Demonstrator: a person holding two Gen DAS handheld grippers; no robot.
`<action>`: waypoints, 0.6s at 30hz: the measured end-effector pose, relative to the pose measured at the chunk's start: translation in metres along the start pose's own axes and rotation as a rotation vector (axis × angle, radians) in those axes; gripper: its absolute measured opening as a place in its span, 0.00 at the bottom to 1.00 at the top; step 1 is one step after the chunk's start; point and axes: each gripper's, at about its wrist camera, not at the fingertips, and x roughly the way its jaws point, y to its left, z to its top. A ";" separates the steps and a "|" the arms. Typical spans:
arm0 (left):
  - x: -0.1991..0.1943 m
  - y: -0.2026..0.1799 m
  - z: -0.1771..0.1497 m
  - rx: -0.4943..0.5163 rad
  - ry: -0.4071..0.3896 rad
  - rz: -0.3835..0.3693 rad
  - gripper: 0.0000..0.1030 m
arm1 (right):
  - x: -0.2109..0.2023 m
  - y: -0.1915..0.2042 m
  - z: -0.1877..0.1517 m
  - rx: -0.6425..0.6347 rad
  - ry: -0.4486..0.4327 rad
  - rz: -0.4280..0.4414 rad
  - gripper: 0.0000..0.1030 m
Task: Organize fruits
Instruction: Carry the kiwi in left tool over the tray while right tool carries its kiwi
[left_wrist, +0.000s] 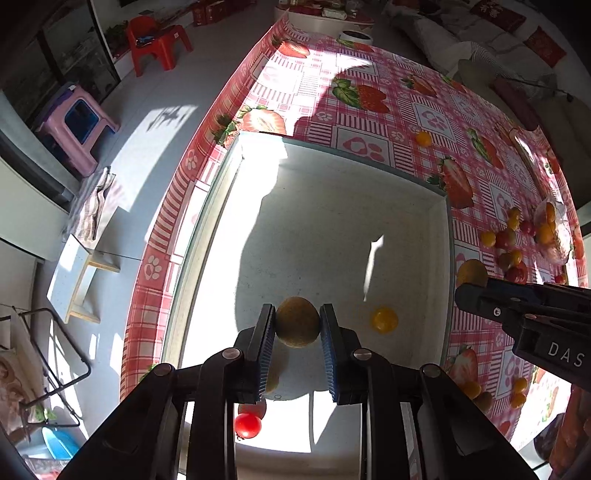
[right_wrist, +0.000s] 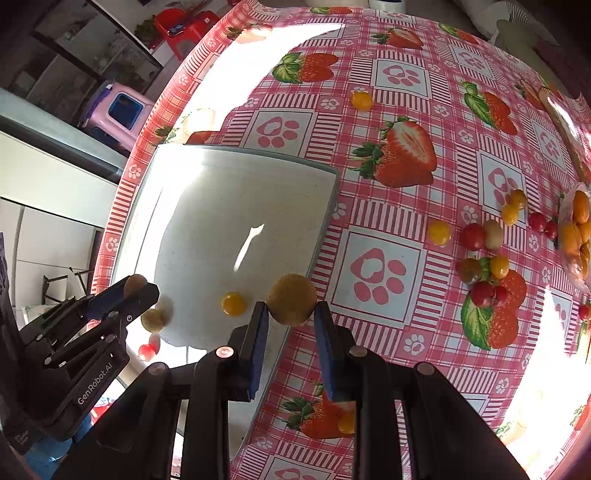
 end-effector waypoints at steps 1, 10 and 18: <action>0.002 0.001 0.003 0.004 0.001 0.001 0.25 | 0.003 0.003 0.003 -0.005 0.003 0.001 0.27; 0.032 0.001 0.019 0.039 0.027 0.020 0.25 | 0.036 0.016 0.032 -0.014 0.044 0.005 0.27; 0.043 0.004 0.021 0.045 0.052 0.029 0.25 | 0.062 0.012 0.052 -0.016 0.083 -0.024 0.27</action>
